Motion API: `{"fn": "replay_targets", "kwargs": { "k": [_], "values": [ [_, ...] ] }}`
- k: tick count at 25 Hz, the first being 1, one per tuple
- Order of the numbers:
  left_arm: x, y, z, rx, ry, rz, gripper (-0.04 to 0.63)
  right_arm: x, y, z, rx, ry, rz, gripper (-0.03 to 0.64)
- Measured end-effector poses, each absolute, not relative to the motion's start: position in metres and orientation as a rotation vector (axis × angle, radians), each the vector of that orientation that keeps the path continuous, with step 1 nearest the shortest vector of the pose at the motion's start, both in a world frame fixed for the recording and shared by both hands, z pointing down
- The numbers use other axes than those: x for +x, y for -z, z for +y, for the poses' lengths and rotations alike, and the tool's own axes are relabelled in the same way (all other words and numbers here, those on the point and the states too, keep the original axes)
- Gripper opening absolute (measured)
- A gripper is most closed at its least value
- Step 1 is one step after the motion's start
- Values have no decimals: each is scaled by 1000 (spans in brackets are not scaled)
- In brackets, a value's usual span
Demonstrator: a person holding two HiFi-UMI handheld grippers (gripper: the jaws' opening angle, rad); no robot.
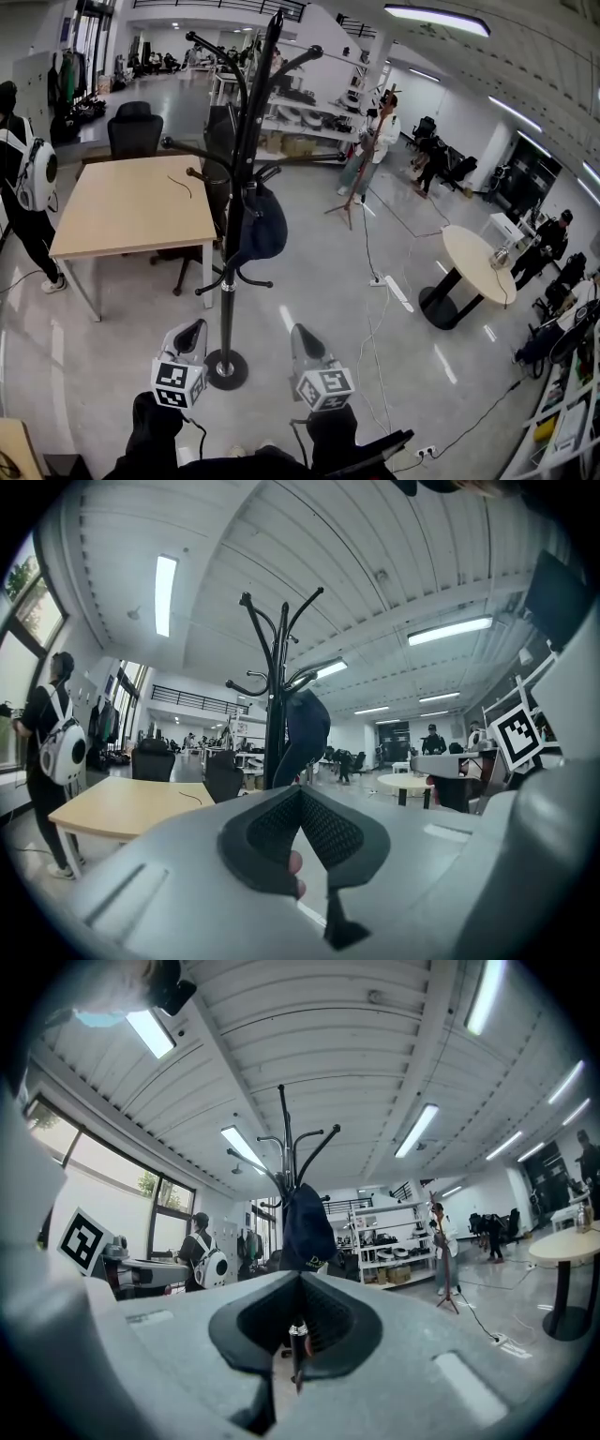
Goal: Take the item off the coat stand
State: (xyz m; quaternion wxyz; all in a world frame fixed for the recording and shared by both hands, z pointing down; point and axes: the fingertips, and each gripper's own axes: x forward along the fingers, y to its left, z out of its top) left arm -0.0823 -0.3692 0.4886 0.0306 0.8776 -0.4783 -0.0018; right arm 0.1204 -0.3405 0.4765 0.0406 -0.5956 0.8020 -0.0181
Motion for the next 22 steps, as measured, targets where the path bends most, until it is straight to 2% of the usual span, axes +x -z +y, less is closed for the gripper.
{"fn": "replay_targets", "kwargs": {
  "k": [22],
  "values": [
    [-67, -478, -448, 2663, 4, -1610, 3, 134, -437, -439, -1593, -31, 2502, 2]
  ]
}}
